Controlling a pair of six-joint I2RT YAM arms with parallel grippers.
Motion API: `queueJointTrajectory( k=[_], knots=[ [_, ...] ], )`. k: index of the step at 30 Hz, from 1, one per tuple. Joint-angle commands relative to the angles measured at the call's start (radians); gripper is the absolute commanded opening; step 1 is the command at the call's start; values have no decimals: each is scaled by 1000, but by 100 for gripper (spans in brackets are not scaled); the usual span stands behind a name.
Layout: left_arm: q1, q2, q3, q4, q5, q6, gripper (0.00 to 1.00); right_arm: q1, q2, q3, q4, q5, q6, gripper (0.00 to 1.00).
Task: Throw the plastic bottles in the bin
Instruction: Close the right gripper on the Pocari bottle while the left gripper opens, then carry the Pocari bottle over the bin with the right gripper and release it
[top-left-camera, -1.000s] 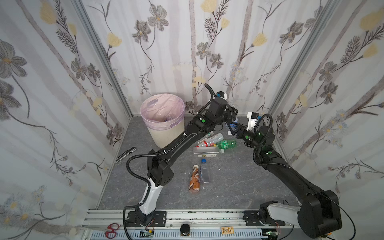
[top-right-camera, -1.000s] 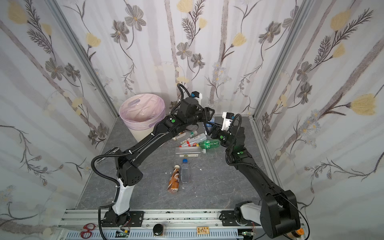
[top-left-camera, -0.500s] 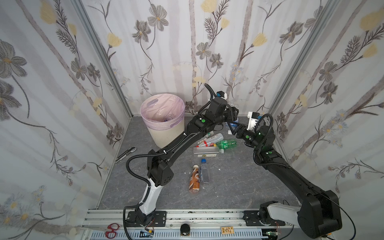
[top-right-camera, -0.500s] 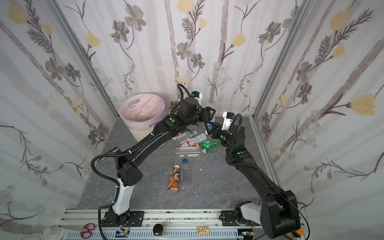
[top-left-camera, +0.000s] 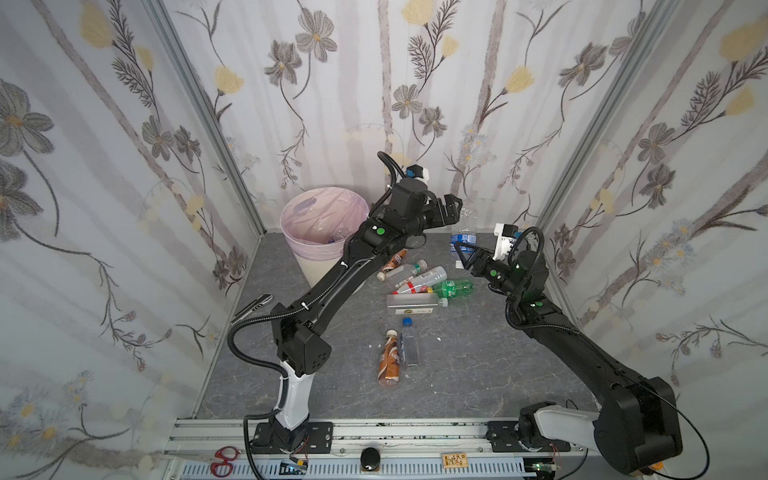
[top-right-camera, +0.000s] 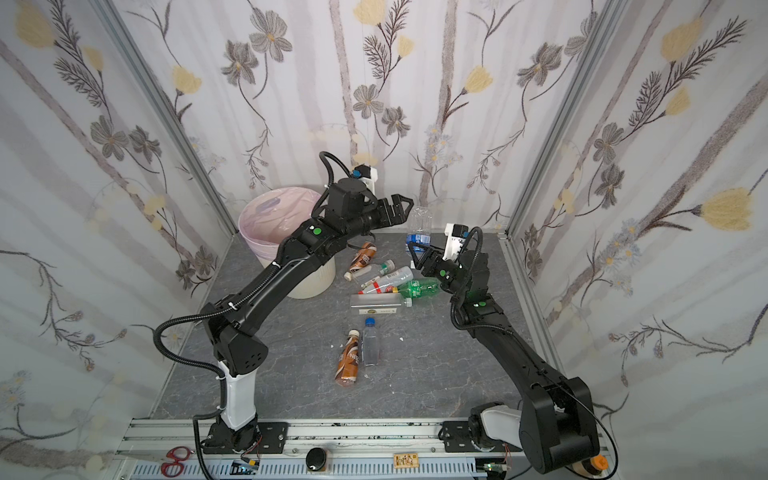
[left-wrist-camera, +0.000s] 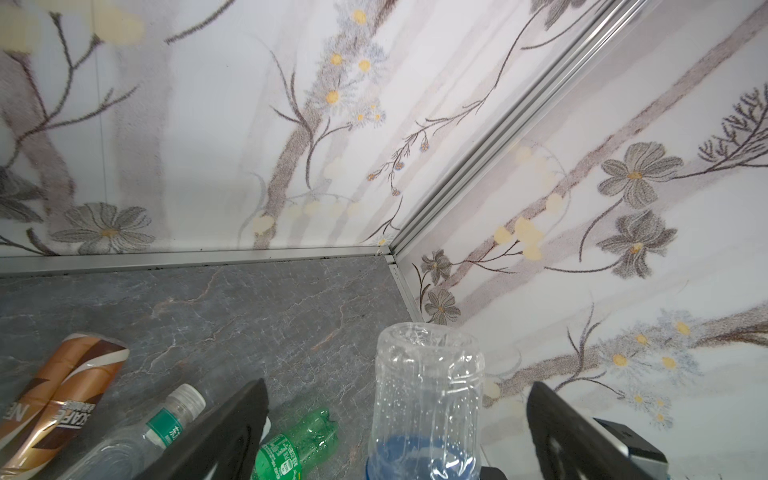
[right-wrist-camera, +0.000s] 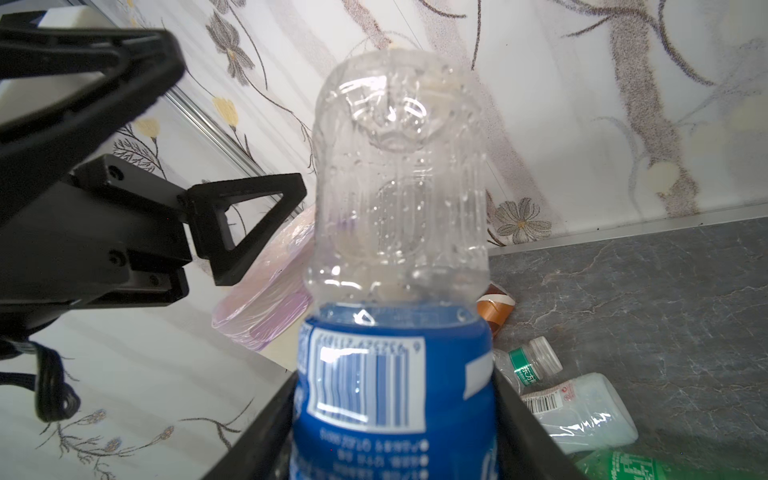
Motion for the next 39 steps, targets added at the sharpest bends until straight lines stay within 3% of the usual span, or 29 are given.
queueJointTrajectory(
  k=[1,13,18,23,32,35,39],
  knots=[
    [35,-48,2,-59,28,44,100,5,24,53,38,15,16,44],
    [218,-255,-62,-462,-99,285,100,142,253,399,25,57,21,43],
    [322,-375,-195,-467,-100,265,100,220,378,632,-44,54,-9,42],
    [396,-466,-309,-455,-120,251,100,237,394,816,-76,110,-63,43],
    [532,-628,-488,-367,-37,202,100,239,360,868,166,281,-52,44],
    [546,-662,-535,-348,-30,197,100,256,451,964,171,280,-12,44],
    [563,-693,-602,-323,-19,191,100,335,711,1287,-20,222,1,46]
  ],
)
